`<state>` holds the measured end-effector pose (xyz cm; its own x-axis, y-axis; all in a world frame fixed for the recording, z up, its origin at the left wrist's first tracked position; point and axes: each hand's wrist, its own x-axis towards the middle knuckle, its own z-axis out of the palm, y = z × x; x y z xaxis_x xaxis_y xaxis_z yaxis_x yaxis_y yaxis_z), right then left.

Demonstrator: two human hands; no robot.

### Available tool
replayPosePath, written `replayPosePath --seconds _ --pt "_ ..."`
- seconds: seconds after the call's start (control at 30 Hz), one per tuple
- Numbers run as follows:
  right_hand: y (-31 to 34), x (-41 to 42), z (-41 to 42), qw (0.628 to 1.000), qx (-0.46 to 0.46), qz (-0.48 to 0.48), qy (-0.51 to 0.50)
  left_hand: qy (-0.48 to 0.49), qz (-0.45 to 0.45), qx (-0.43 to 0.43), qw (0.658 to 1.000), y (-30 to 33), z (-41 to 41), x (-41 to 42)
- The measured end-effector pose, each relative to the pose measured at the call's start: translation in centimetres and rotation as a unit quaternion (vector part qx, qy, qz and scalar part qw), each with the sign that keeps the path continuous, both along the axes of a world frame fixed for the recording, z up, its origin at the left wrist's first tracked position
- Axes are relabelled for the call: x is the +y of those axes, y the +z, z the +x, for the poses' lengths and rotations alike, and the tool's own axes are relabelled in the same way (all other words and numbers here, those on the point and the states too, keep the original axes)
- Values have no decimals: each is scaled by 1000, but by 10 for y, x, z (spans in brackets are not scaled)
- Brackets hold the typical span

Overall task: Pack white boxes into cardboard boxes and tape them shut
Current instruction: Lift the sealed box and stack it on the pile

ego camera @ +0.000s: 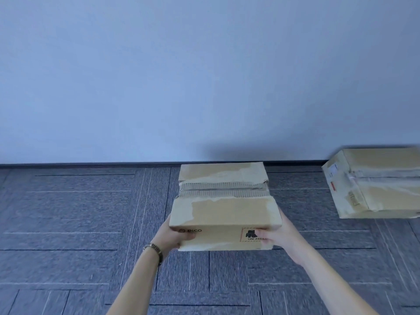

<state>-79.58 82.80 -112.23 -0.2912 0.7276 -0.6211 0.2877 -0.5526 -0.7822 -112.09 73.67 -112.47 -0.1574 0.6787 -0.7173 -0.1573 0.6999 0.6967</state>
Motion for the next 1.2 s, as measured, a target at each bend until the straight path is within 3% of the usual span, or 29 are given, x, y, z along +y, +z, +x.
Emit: replayPosePath --seconds 0.5,0.9,1.2 --pt "-107 30 -36 996 -3 84 -34 4 52 91 995 -97 -27 41" --pt "-129 52 -48 992 -81 100 -13 -28 33 161 986 -129 -46 67" --pt "-128 66 -49 988 -118 102 23 -34 29 167 985 -134 -51 76"
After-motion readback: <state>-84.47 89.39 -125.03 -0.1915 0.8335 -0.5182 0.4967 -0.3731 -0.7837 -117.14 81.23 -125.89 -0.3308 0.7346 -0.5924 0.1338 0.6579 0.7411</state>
